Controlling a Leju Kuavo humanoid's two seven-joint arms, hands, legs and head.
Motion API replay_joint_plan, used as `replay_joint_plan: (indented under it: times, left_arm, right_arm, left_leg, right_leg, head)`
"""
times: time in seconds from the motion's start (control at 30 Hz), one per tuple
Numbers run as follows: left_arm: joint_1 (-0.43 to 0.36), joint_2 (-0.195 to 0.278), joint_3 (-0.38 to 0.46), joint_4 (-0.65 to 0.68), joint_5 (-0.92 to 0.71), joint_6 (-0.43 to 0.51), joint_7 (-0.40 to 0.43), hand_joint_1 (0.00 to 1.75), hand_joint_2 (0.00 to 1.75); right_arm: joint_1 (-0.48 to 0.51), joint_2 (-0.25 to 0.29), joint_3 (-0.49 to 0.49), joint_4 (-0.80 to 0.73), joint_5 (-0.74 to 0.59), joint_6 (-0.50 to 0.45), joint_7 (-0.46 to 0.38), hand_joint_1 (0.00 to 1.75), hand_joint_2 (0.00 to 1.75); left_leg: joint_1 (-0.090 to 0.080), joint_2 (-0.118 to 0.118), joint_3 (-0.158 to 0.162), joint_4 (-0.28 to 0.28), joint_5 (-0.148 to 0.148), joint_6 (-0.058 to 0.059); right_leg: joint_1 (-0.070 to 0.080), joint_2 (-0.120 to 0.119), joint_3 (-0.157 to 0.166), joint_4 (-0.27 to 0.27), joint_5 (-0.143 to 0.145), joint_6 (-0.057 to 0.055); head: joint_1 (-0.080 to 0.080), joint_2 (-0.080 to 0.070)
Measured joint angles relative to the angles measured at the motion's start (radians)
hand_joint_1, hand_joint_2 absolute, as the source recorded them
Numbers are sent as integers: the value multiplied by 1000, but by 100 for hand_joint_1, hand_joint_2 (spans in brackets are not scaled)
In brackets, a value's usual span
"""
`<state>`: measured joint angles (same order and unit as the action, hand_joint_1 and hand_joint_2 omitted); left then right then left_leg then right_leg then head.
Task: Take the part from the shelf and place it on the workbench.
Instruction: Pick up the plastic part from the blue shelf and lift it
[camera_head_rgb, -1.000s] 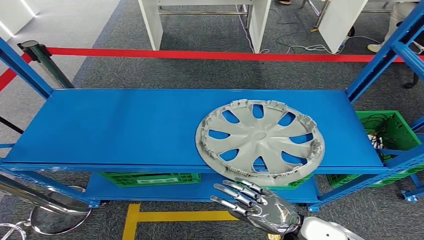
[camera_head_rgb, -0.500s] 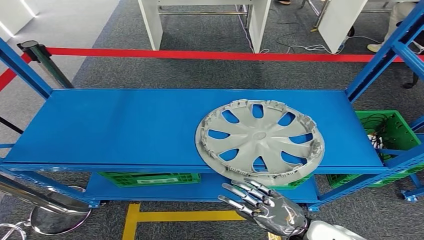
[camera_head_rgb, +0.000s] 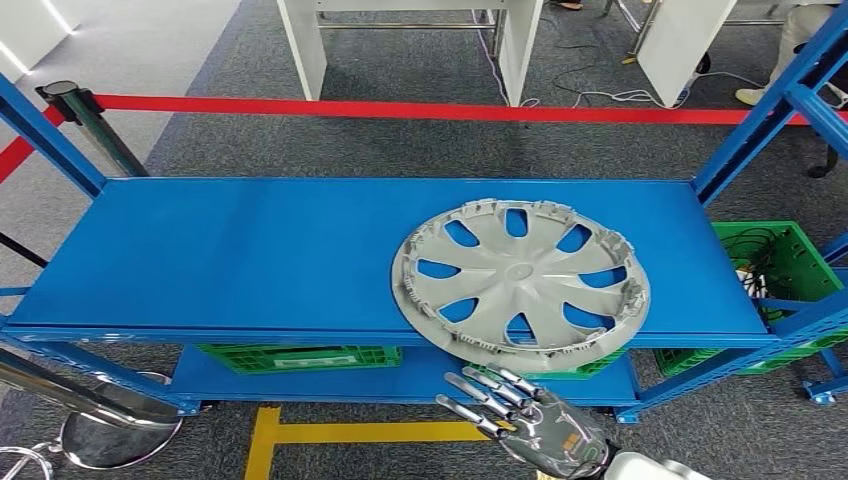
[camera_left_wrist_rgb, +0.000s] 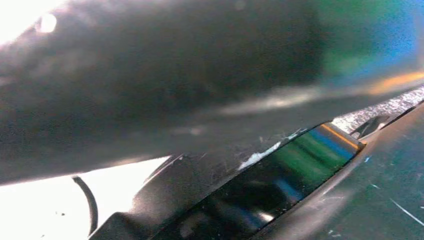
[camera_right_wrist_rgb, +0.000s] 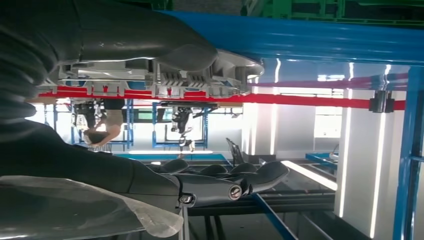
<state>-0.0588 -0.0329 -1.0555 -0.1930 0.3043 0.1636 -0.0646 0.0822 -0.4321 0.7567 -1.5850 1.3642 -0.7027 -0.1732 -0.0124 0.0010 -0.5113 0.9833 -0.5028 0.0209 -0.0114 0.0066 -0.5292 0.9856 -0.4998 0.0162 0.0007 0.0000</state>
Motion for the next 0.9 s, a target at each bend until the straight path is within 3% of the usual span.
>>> replay_joint_plan:
  times: [0.9]
  left_arm:
    - [0, 2, 3, 0, 21, -8, 19, 0, 0]
  right_arm:
    - [7, 10, -5, 4, 16, -3, 17, 0, 175]
  left_leg:
    - [0, 0, 0, 0, 0, 0]
  right_leg:
    - [0, 0, 0, 0, 0, 0]
  head:
    - [0, 0]
